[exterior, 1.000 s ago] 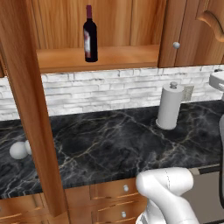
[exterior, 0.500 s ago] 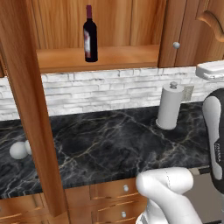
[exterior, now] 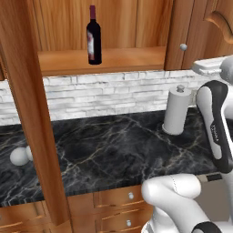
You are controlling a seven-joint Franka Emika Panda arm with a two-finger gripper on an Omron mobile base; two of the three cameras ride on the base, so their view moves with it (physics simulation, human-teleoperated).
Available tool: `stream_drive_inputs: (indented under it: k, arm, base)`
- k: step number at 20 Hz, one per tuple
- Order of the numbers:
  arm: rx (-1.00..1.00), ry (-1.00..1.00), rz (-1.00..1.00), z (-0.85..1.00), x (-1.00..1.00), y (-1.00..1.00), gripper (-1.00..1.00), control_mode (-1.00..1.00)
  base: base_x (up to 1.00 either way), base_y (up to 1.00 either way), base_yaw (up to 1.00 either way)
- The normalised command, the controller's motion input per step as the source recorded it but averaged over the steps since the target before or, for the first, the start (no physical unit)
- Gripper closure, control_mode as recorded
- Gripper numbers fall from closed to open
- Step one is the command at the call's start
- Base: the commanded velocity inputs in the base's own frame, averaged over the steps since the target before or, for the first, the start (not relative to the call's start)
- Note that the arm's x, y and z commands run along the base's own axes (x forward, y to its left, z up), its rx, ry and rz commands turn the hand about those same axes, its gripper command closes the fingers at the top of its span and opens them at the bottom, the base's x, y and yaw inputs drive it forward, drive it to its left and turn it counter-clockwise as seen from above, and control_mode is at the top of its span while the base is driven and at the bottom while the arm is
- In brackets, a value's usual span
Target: Open the cabinet directly in front. Then move the wine and the mug to the dining counter with the candle on it.
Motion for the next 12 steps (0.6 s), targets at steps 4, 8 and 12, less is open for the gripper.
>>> stream_drive_inputs:
  k: [4, 8, 12]
  arm:
    - [0.0, -0.01, 0.03, 0.0, 0.18, 0.01, -1.0, -1.0]
    - [0.0, 0.0, 0.1, 0.0, 0.27, 0.01, -1.0, -1.0]
    - [0.0, 0.0, 0.03, 0.0, 0.43, 0.0, -1.0, -1.0]
  base:
    - [0.0, 0.0, 0.0]
    - [0.0, 0.0, 0.0]
    - [0.0, 0.0, 0.0]
